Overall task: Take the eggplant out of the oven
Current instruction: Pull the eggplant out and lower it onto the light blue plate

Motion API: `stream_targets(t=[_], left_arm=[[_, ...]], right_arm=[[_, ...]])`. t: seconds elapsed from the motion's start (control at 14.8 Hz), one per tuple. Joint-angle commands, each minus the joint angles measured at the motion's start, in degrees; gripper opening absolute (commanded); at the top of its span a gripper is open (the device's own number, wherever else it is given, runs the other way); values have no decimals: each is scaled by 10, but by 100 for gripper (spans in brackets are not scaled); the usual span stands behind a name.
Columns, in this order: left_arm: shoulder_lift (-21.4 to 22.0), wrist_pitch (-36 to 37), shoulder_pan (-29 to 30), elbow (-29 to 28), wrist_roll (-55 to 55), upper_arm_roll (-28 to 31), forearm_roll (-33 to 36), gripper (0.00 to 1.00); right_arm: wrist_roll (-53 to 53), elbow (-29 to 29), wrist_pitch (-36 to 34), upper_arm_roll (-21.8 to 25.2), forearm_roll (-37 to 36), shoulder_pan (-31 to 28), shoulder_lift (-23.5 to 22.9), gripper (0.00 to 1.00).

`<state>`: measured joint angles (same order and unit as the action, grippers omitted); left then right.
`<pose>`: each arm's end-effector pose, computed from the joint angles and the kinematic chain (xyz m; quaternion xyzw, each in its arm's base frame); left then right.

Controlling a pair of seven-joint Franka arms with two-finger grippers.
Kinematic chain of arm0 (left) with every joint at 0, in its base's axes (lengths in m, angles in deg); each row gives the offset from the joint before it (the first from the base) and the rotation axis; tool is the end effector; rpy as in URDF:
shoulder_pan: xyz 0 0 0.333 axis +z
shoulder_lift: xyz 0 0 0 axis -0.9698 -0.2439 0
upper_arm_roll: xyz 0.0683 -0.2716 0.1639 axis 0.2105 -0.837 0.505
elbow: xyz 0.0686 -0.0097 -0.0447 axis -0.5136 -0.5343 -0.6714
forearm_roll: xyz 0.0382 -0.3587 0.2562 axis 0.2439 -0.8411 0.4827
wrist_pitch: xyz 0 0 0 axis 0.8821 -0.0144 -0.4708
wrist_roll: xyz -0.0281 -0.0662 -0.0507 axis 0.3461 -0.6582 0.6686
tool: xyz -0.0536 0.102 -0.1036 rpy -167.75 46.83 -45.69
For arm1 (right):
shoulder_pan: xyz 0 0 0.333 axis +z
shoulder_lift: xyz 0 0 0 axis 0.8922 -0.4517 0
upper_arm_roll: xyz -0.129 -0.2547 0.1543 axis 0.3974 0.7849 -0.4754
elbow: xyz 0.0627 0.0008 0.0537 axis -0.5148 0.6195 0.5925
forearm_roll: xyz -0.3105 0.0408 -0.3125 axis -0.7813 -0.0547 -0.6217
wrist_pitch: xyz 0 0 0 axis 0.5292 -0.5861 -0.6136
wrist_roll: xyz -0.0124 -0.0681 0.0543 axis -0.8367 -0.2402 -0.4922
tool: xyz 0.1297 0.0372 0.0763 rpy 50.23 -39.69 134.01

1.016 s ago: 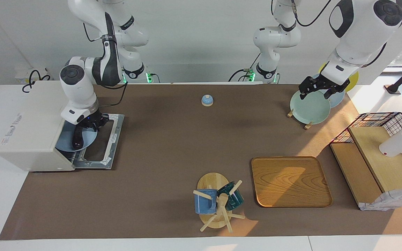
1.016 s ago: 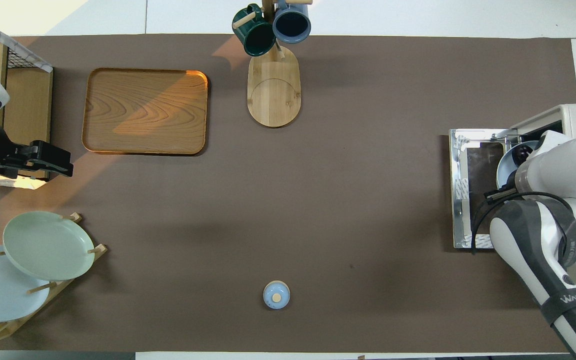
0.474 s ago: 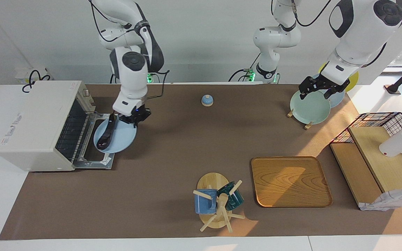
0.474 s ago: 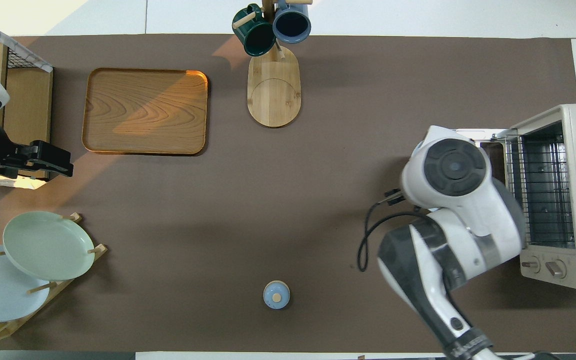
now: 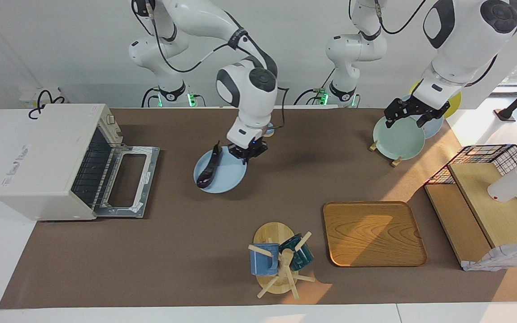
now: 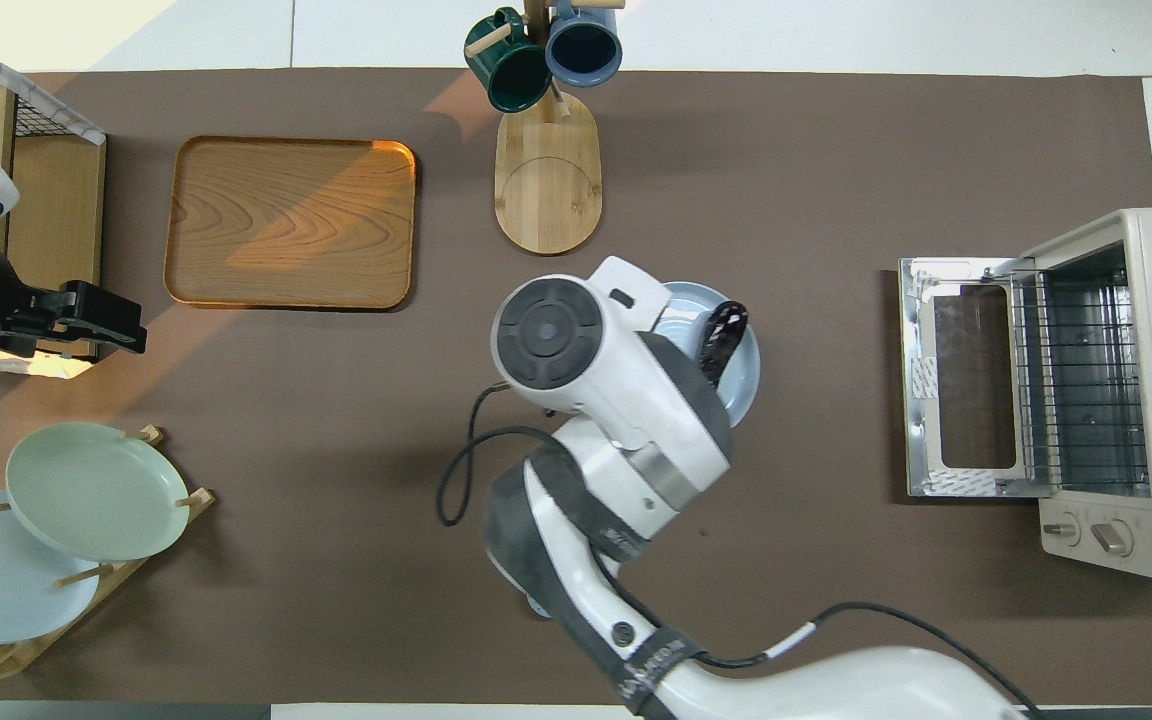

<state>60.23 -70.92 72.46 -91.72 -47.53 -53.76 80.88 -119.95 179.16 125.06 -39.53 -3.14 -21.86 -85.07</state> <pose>0.5843 -0.0674 0.5504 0.9979 -0.0270 -0.0572 0.0100 0.5596 0.4344 0.3218 0.9951 0.0747 0.0013 0.0655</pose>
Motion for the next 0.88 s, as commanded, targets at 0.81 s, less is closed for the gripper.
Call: stream_targets(t=[0.81], left_arm=[[2, 2, 5, 0, 5, -2, -4, 100]], right_arm=[[-72, -63, 140, -11, 57, 31, -82, 38]])
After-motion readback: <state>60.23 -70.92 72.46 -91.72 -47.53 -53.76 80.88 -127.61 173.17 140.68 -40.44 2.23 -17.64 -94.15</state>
